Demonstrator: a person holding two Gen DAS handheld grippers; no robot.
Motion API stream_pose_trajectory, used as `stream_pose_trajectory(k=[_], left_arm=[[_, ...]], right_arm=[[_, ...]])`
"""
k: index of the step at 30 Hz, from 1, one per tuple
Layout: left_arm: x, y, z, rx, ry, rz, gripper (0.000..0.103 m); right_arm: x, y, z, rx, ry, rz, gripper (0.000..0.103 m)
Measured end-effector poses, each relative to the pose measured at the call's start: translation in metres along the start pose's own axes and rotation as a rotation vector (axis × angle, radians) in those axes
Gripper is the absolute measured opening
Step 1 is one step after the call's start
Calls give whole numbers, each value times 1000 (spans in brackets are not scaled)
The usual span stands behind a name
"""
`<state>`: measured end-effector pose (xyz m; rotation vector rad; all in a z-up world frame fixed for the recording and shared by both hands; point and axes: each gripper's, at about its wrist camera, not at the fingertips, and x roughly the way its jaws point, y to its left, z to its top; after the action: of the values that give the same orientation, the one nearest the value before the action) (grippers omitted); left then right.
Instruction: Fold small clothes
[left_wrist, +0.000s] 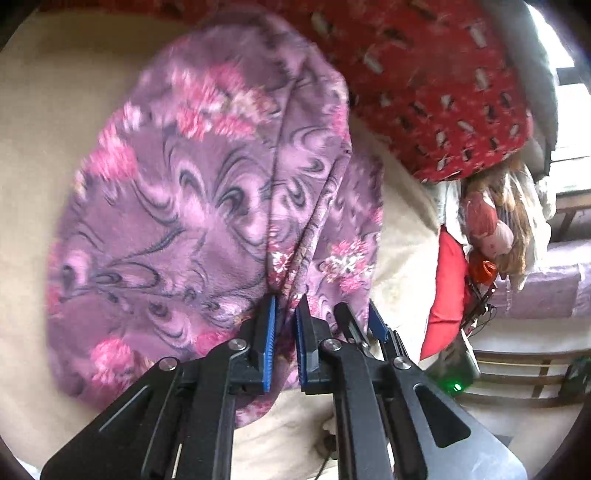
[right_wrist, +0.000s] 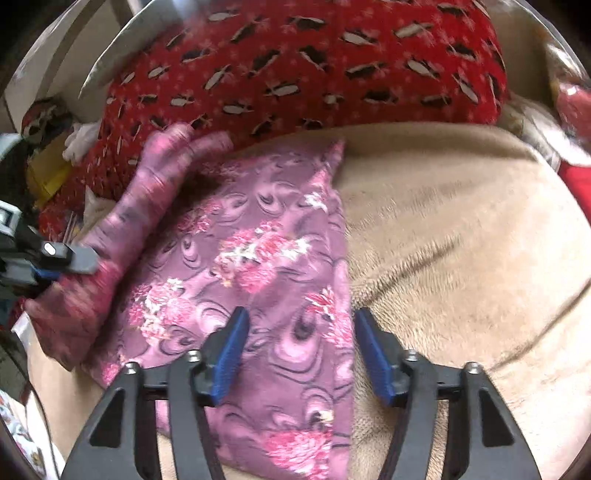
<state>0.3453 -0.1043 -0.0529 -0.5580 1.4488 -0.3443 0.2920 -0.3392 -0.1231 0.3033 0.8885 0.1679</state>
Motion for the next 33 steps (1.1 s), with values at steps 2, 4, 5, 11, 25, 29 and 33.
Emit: stream_pose_trajectory(k=[2, 4, 5, 11, 25, 29, 33], left_arm=[[14, 5, 0, -33, 28, -17, 7], [23, 7, 1, -64, 37, -40, 7], [26, 7, 2, -73, 39, -46, 7], [25, 6, 1, -62, 40, -60, 10], [-70, 104, 10, -147, -163, -43, 48], [-48, 110, 8, -128, -134, -37, 48], [-43, 124, 7, -146, -116, -104, 51]], right_arm=[[1, -5, -4, 20, -21, 20, 65], [2, -3, -7, 2, -38, 18, 69], [3, -2, -9, -7, -43, 15, 69], [6, 3, -11, -39, -57, 15, 76], [-32, 18, 31, 51, -96, 100, 67], [6, 57, 38, 43, 33, 203, 71], [43, 87, 33, 27, 90, 215, 72]])
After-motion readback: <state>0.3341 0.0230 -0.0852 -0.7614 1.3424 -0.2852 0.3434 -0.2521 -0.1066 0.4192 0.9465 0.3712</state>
